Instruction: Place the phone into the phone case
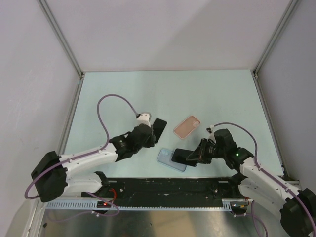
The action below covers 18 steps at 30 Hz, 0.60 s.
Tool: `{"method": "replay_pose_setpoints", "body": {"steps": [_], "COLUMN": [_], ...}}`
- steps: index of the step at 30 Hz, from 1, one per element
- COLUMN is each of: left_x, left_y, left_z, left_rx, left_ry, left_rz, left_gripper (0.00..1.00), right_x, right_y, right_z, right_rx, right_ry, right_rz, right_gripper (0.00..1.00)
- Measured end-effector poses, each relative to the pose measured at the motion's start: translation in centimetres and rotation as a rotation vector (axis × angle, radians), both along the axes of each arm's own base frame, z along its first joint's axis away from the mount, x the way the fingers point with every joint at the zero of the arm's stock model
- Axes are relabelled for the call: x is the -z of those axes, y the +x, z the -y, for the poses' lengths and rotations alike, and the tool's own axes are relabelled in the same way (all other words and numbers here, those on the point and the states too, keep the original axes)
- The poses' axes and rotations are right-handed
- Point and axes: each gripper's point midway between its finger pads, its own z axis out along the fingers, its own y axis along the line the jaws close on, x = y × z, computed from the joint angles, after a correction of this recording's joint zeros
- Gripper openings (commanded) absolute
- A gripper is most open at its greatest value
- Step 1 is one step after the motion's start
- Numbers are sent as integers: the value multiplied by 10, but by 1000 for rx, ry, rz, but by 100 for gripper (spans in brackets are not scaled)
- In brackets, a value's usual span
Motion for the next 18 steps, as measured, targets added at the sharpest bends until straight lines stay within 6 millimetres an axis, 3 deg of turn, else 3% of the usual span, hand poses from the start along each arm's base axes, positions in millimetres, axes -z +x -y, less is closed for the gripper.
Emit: {"method": "replay_pose_setpoints", "body": {"steps": [8, 18], "left_x": [58, 76], "left_y": [-21, -25], "left_z": [-24, -8], "left_rx": [-107, -70], "left_ry": [61, 23], "left_rz": [-155, -205], "left_gripper": [10, 0], "right_x": [-2, 16], "right_y": [1, -7], "right_z": [-17, -40], "right_rx": [28, -6], "right_ry": [71, 66], "right_rz": [-46, -98], "right_gripper": [0, 0]}}
